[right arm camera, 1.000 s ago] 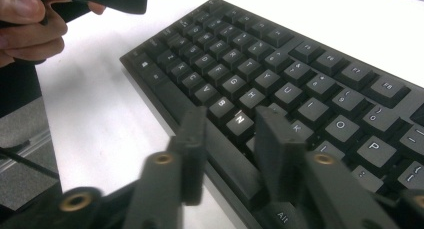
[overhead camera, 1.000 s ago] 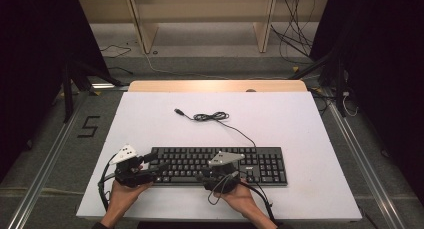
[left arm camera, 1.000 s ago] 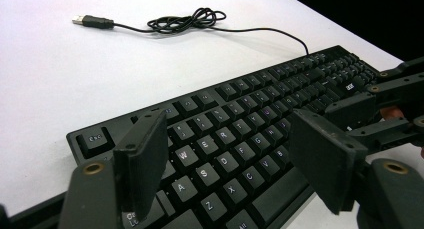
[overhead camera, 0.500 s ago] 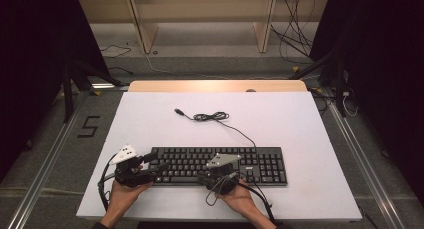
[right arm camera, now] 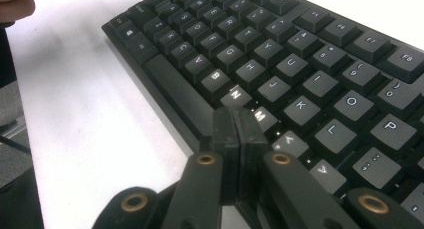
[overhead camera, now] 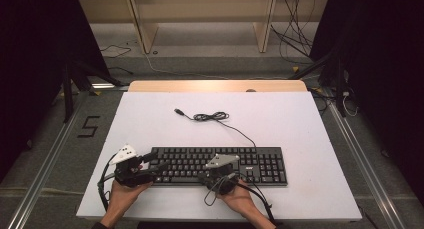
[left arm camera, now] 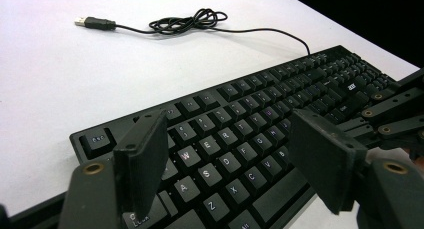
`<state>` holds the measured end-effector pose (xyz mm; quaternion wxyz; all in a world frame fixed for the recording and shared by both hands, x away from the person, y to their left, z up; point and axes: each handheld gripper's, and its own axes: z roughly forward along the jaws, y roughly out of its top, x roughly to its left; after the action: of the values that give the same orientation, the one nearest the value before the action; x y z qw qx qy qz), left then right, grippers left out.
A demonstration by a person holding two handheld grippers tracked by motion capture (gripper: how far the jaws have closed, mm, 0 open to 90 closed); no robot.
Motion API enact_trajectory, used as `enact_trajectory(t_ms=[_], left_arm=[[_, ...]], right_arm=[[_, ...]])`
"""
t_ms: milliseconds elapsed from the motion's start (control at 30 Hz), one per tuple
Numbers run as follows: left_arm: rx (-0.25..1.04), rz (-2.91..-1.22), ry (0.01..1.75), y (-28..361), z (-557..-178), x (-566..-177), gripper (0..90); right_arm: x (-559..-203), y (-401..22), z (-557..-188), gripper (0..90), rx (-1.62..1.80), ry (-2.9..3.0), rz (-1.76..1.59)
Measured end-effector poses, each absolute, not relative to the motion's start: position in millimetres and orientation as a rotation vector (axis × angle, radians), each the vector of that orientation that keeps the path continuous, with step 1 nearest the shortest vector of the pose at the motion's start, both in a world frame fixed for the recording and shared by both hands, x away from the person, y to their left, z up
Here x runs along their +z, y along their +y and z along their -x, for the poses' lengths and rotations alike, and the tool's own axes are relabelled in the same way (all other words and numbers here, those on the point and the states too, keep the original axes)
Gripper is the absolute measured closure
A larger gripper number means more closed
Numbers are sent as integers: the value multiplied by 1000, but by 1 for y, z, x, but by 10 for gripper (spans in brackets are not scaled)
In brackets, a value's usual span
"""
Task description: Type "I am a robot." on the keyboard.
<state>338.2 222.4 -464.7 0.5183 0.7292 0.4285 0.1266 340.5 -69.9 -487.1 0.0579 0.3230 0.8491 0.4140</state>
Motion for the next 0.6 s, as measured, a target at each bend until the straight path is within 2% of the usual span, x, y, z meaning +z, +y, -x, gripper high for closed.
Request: enact_trajectory(t_ms=[333,467,600], left_arm=[[304,-1751,1030,222,-339,-465,318],[304,-1751,1030,222,-339,-465,318],[297,-1754,1029,221,-339,-465,318]], right_arm=[[-487,-70,-341,895,1256,2575,-985],[-482,-73,-341,849,1297,2565,-1000],[-473,-81,-342,752,1381,2531,-1014]])
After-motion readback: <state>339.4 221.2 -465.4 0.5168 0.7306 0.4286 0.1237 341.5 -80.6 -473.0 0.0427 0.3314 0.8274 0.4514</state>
